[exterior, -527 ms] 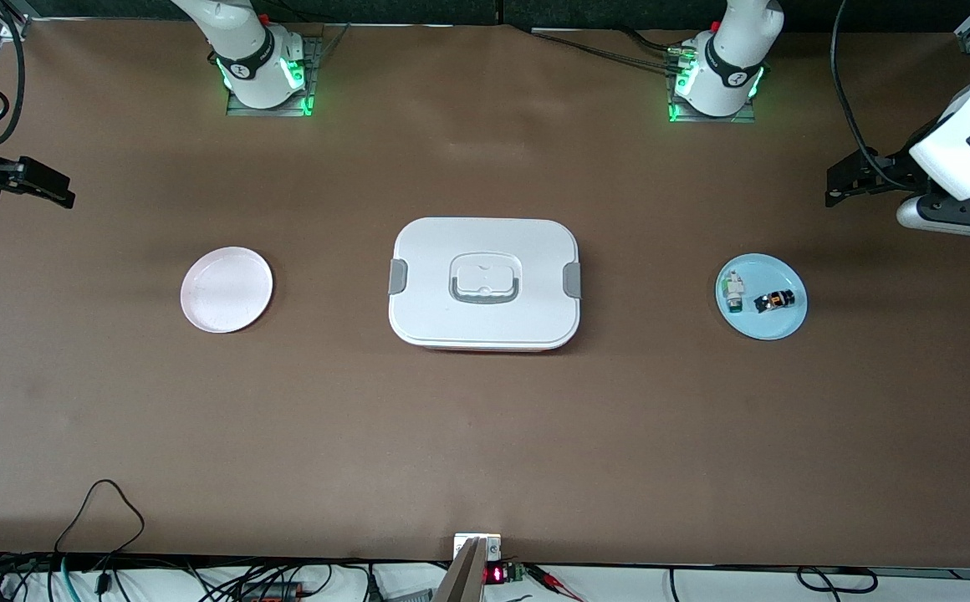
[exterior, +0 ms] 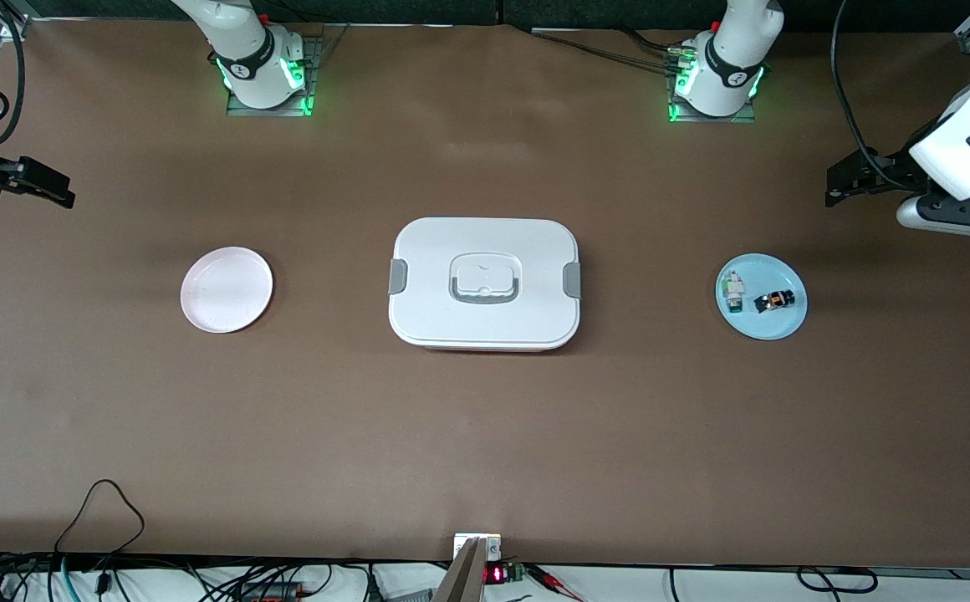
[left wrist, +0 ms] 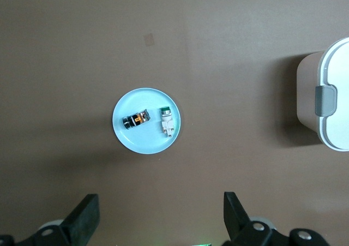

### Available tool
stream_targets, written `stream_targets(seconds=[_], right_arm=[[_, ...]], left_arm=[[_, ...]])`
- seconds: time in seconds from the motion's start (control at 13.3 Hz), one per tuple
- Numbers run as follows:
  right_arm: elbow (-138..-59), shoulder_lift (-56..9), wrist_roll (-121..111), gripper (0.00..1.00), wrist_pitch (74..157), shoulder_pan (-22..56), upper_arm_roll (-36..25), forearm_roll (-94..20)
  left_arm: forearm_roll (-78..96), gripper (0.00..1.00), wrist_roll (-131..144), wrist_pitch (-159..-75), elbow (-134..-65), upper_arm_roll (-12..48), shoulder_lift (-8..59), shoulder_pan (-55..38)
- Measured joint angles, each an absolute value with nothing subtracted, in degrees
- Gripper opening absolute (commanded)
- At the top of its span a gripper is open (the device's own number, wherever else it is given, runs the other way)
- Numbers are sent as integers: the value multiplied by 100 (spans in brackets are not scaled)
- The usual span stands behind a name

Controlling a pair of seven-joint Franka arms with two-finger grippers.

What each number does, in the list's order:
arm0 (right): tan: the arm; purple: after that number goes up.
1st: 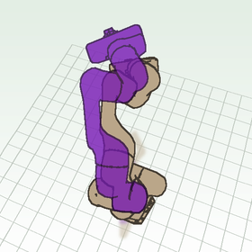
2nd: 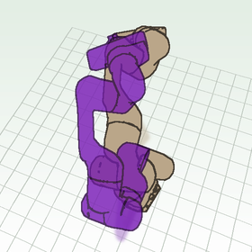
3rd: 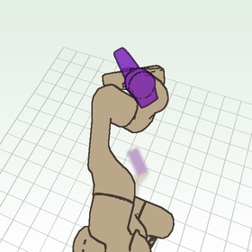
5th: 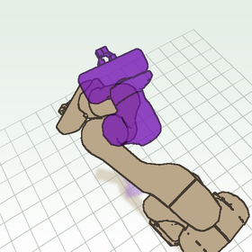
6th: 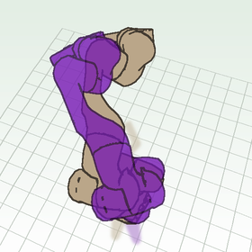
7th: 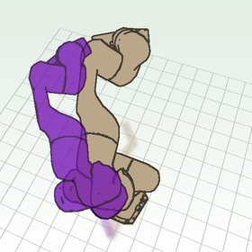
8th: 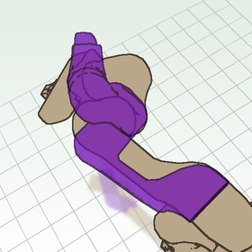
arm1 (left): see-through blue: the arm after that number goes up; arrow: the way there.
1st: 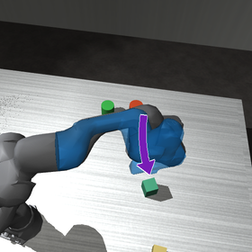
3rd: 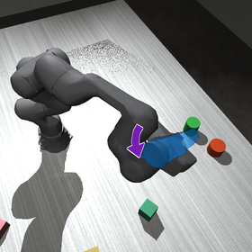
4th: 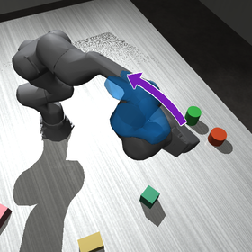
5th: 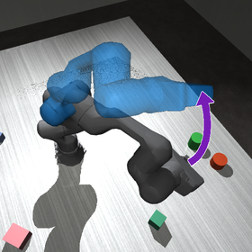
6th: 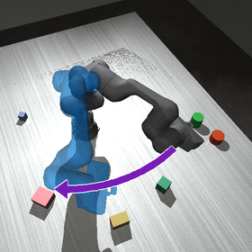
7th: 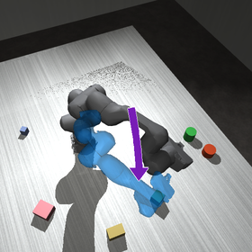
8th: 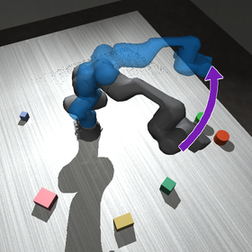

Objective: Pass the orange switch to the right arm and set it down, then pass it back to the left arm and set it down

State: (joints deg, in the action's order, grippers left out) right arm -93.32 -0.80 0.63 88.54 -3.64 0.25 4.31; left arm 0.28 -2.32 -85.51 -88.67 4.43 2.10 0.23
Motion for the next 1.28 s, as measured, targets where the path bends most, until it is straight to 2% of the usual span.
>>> stream_targets(seconds=[0.38,0.75,1.05,1.28], right_arm=[[-9332,-80,63,100,8854,-363,25,430],[-9331,-80,63,100,8854,-362,26,429],[-9331,-80,63,100,8854,-362,27,429],[-9331,-80,63,100,8853,-362,27,429]], left_arm=[[28,100,-232,-8550,-8867,440,210,28],[24,100,-276,-8186,-8937,437,300,112],[23,100,-495,-8221,-9068,423,799,409],[22,100,-613,-8748,-9242,412,1187,645]])
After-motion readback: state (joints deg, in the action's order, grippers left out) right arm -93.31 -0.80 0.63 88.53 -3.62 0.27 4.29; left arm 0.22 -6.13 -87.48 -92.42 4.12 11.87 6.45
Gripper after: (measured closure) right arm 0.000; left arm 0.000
